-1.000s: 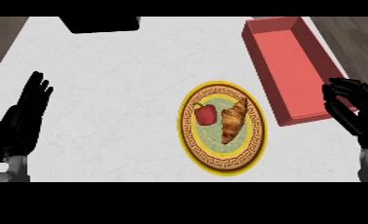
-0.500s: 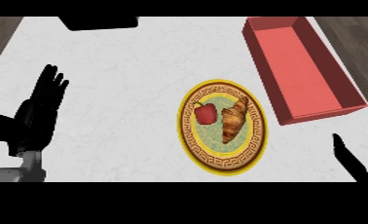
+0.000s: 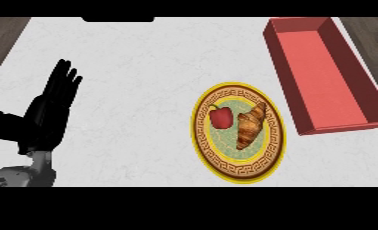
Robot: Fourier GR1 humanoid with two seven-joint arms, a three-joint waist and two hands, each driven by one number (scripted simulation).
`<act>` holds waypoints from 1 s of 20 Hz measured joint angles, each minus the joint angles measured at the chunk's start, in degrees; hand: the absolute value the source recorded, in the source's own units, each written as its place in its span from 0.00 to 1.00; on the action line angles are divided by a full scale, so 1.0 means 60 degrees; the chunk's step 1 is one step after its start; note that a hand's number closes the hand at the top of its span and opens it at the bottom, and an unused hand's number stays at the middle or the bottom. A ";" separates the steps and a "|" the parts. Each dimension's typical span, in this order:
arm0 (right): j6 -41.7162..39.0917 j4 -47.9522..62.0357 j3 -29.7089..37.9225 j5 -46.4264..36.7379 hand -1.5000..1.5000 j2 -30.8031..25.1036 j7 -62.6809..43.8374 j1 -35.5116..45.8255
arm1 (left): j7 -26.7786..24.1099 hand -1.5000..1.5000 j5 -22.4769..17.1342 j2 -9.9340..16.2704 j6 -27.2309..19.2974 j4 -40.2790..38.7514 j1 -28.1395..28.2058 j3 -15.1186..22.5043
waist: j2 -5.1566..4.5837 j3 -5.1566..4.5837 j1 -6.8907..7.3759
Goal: Pick the croissant from the plate and place it in the cardboard box
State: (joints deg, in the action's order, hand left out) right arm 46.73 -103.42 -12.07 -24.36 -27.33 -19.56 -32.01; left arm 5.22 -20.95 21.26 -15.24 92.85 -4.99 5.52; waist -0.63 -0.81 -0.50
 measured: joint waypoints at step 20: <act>-0.5382 -0.3325 -0.1989 -0.4970 0.00 0.1803 -0.8195 0.4025 | 0.0403 0.50 0.0287 -0.0384 -0.0078 -0.0196 -0.0522 0.0299 | 0.0041 0.0084 0.0365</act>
State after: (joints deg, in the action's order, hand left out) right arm 14.43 -123.37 -24.00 -54.18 -16.51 -68.74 -7.86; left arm 7.64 -19.23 18.96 -15.71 91.68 -8.12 7.31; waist -0.38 -0.30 1.69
